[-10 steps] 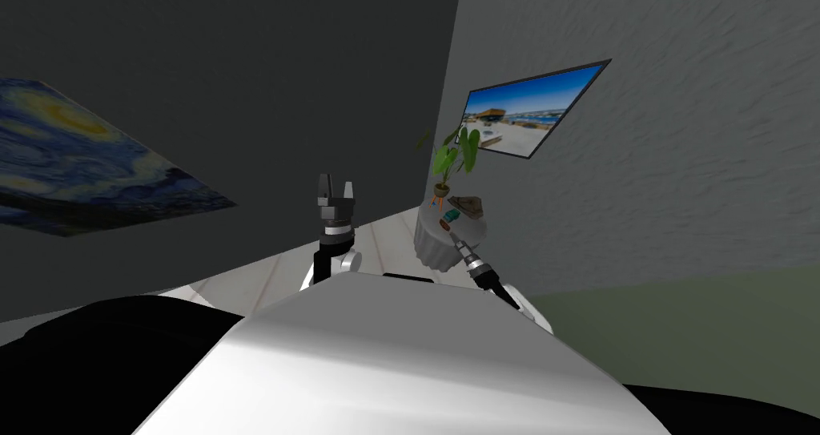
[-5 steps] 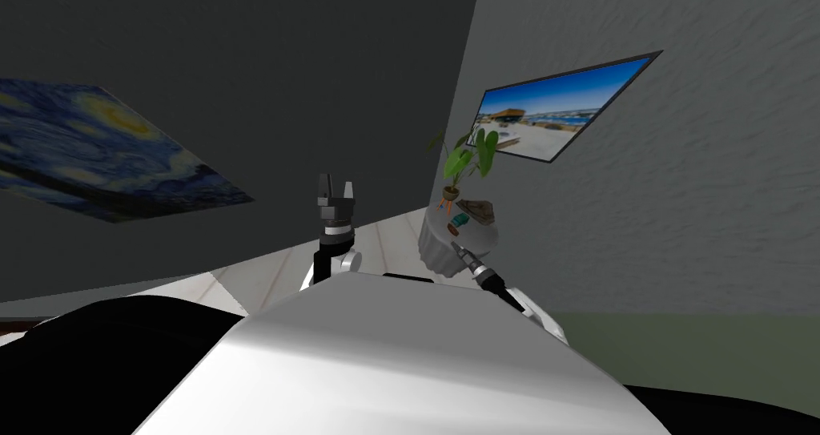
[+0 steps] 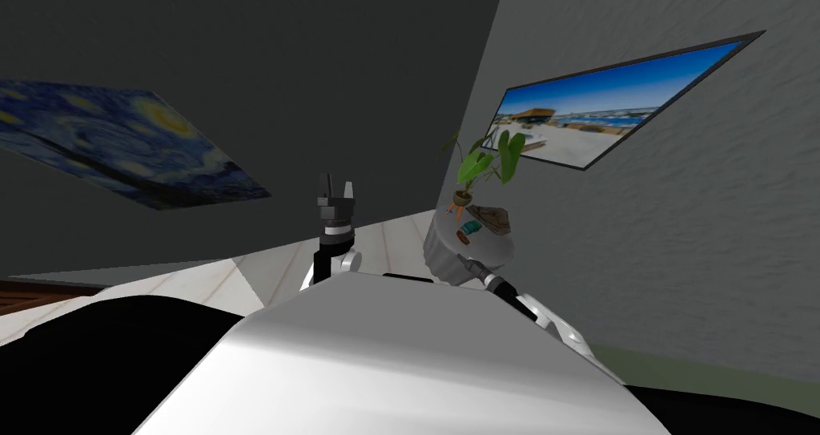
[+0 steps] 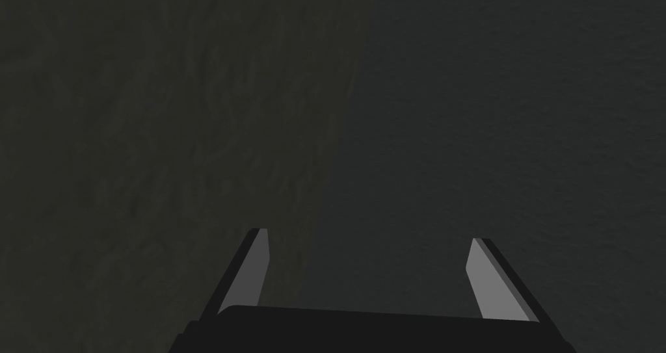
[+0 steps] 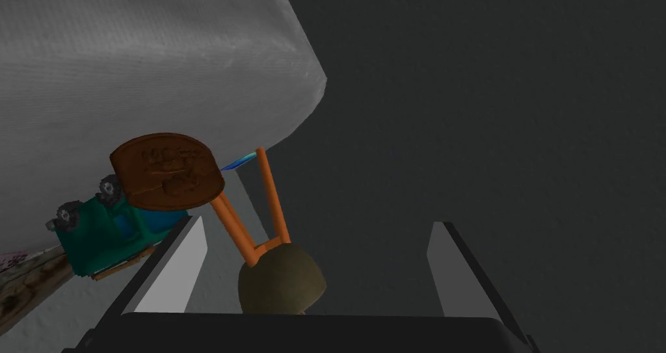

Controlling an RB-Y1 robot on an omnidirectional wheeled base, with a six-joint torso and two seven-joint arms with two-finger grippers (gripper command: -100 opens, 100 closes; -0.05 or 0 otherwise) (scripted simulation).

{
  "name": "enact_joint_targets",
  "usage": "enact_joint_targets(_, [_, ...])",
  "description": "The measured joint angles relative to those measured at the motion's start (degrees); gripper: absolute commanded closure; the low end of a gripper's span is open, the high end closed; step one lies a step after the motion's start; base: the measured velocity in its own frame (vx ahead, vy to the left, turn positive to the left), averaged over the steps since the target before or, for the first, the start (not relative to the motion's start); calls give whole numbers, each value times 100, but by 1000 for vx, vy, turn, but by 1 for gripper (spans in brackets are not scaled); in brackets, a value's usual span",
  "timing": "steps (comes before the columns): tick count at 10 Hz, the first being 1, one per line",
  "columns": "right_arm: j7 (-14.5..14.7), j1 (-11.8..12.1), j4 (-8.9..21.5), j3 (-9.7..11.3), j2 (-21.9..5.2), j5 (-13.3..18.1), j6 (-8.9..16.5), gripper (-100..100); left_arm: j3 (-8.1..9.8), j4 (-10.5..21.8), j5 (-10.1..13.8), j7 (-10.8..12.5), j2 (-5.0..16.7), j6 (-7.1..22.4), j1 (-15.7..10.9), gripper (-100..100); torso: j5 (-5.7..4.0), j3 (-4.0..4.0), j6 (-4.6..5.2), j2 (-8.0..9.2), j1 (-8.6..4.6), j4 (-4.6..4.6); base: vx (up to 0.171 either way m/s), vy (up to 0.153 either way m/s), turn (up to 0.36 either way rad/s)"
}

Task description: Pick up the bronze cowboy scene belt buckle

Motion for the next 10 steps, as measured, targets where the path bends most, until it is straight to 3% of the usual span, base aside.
enact_joint_targets(3, [20,4,262,187,-393,242,79,-100,0,0,0,0,0,0,0,0,-2,0,0,0,-12,0,62,-3,115])
enact_joint_targets(7, [13,-29,707,367,-750,492,-15,-100,0,0,0,0,0,0,0,0,-2,5,1,8,-9,2,57,0,150])
enact_joint_targets(9, [-42,-122,1099,560,-1075,725,-94,-100,1,0,0,0,1,0,1,0,-3,-7,0,-12,-15,-2,107,-18,247])
enact_joint_targets(10, [-101,-130,1154,650,-1293,841,-68,-100,1,0,0,0,1,0,1,0,-3,-9,-1,-16,-15,-3,109,-21,248])
